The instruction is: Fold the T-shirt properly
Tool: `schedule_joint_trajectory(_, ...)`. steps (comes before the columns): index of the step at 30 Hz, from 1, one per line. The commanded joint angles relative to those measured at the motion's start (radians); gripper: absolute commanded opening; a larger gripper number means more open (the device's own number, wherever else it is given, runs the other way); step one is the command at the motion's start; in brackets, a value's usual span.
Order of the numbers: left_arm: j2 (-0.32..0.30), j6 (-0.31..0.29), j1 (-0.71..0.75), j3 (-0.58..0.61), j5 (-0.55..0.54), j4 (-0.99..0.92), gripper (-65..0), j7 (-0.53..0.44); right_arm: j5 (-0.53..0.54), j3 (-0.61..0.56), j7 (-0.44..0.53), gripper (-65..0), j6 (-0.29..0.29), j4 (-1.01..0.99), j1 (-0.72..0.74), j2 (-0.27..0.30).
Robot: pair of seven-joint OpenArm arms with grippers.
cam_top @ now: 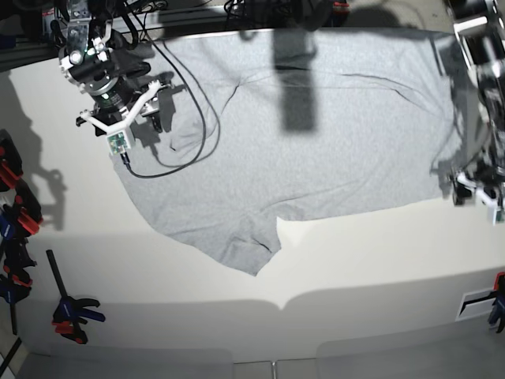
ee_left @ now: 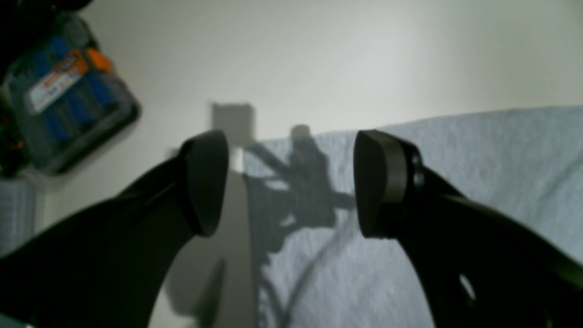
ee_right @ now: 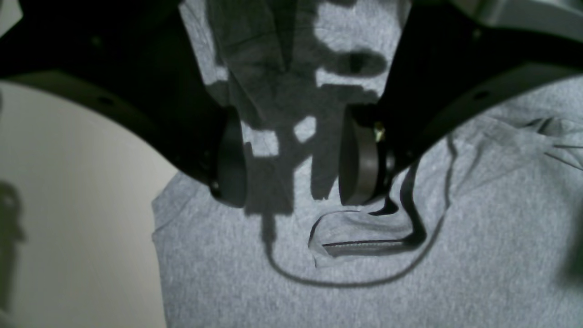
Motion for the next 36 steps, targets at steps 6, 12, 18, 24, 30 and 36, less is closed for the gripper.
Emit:
schedule_joint_trajectory(6,-0.051,-0.045,-0.257,-0.005,-0.012,-0.457,-25.0,-0.099,0.01,0.005,0.025,-33.4,0.006,0.02,0.004,0.009)
schedule_joint_trajectory(12,-0.05,-0.053,-0.332,-0.005,0.03,-0.758,-25.0,-0.23,0.01,0.005,0.025,-33.4,0.006,0.02,0.004,0.009)
schedule_joint_trajectory(18,-0.037,-0.074,-0.293,-0.005,0.05,-0.793,-25.0,-0.275,0.01,0.005,0.026,-33.4,0.006,0.02,0.004,0.009)
schedule_joint_trajectory(24,-0.016,-0.181,-0.255,-0.005,-0.003,-0.793,-25.5,-0.223,0.01,0.005,0.027,-33.4,0.006,0.02,0.004,0.009)
schedule_joint_trajectory(30,-0.006,-0.188,-0.248,-0.005,-0.002,-0.792,-33.5,-0.226,0.01,0.005,0.042,-33.4,0.006,0.02,0.004,0.009)
schedule_joint_trajectory(36,-0.006,-0.188,-0.248,-0.005,-0.003,-0.791,-55.6,-0.283,0.01,0.005,0.072,-33.4,0.006,0.019,0.005,0.009)
